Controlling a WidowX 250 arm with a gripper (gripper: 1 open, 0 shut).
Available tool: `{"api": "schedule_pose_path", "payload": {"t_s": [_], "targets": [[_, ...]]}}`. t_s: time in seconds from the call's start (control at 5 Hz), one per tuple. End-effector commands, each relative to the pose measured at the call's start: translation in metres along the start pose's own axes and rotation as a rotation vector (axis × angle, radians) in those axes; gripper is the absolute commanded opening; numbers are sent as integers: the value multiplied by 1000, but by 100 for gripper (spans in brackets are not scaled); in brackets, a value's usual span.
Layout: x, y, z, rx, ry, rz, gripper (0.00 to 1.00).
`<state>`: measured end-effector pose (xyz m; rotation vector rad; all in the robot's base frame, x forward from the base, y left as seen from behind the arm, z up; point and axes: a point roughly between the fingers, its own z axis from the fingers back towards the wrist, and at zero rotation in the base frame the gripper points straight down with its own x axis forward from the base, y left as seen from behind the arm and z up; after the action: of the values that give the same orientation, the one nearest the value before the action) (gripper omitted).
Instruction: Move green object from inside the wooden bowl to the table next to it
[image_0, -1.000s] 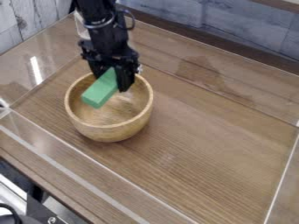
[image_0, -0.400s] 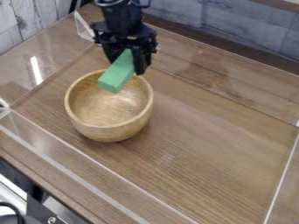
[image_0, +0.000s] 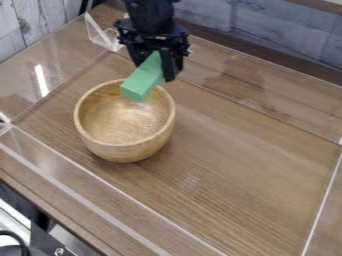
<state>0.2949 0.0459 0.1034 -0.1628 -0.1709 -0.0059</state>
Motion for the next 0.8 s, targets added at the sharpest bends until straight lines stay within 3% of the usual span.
{"api": "schedule_pose_path", "payload": {"t_s": [0.0, 0.4, 0.6], "targets": [[10, -7, 11, 11, -69, -18, 0], [3, -40, 15, -3, -57, -94, 0], [6, -52, 3, -3, -53, -111, 0]]}}
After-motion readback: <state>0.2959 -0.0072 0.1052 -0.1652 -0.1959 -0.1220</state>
